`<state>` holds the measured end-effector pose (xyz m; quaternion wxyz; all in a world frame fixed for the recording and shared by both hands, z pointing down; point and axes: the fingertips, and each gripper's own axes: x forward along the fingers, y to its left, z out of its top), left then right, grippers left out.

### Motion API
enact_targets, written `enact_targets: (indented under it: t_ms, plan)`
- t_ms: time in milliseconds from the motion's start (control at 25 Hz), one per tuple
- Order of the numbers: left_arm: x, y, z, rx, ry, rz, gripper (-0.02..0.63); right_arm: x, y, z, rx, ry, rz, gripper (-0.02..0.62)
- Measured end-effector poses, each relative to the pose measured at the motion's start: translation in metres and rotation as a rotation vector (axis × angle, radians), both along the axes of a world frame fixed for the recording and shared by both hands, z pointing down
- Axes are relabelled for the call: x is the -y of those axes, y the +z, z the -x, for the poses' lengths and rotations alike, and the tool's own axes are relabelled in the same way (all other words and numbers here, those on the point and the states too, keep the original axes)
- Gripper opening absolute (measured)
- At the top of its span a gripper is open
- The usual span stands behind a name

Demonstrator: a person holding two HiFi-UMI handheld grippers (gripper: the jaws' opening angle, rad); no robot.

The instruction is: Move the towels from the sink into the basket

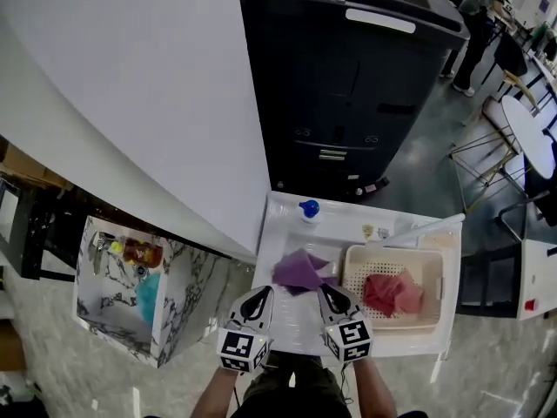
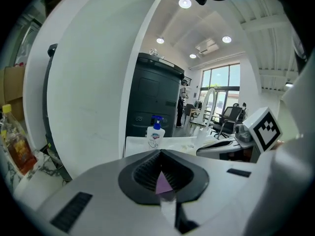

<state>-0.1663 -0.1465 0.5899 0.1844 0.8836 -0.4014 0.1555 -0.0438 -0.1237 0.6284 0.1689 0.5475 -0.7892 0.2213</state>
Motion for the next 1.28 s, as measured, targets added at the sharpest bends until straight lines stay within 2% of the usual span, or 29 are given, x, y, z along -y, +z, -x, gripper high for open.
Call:
enact_targets:
  t_ms: [640, 760, 960, 1280]
  plan:
    - [0.017, 0.029, 0.006, 0.042, -0.047, 0.066, 0.003, 0.028, 0.035, 0.002, 0.01, -0.056, 0.098, 0.046]
    - [0.018, 0.03, 0.006, 0.043, -0.049, 0.072, 0.003, 0.032, 0.038, 0.007, 0.026, -0.077, 0.116, 0.118]
    - [0.02, 0.032, 0.007, 0.044, -0.057, 0.078, 0.003, 0.036, 0.049, 0.013, 0.033, -0.102, 0.169, 0.186]
    - [0.029, 0.034, 0.013, 0.049, -0.08, 0.085, 0.003, 0.043, 0.069, 0.021, 0.031, -0.144, 0.272, 0.238]
